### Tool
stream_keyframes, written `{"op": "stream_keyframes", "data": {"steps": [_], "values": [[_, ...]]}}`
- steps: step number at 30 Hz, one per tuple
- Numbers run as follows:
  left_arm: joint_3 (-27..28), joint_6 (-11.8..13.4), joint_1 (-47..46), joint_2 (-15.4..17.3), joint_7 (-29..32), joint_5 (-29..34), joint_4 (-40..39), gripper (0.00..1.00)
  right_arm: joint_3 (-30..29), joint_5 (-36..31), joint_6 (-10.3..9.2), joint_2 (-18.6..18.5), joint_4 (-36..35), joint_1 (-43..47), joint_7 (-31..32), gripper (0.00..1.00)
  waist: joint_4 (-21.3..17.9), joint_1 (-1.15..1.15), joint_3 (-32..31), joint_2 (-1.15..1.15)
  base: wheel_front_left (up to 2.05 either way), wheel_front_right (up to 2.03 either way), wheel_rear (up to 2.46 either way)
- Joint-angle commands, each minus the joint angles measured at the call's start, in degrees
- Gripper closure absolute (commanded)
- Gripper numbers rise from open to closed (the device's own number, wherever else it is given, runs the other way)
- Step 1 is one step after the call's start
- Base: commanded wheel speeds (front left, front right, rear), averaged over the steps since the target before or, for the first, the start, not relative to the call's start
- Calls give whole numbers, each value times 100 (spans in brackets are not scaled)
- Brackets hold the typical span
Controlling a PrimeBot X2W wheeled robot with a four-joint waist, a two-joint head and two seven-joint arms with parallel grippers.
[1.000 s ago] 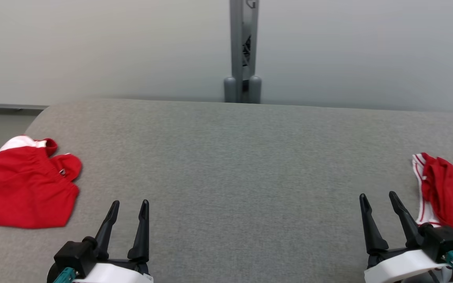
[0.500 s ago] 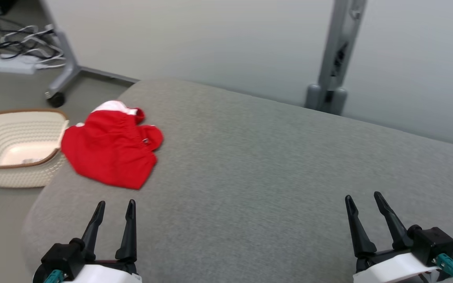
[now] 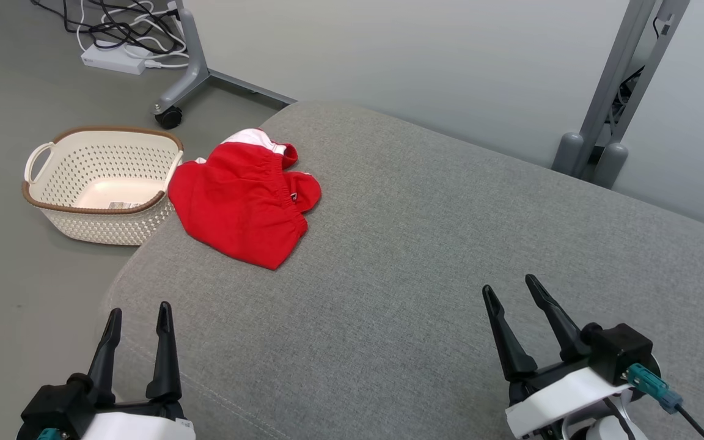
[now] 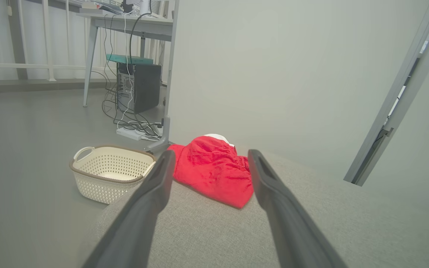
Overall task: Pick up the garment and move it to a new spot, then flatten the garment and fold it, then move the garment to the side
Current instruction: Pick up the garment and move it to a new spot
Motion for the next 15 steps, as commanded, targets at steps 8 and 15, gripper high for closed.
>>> {"op": "stream_keyframes", "data": {"steps": [8,15], "values": [[46,112,102,22,-5,-95,-118,0,129,19,1,-39,161,-177,-3,0,13,0,25,0,0,0,0],[-11,117,31,23,-5,-90,-81,0,66,25,1,-39,169,-99,-3,0,-10,0,-5,0,0,0,0]]}}
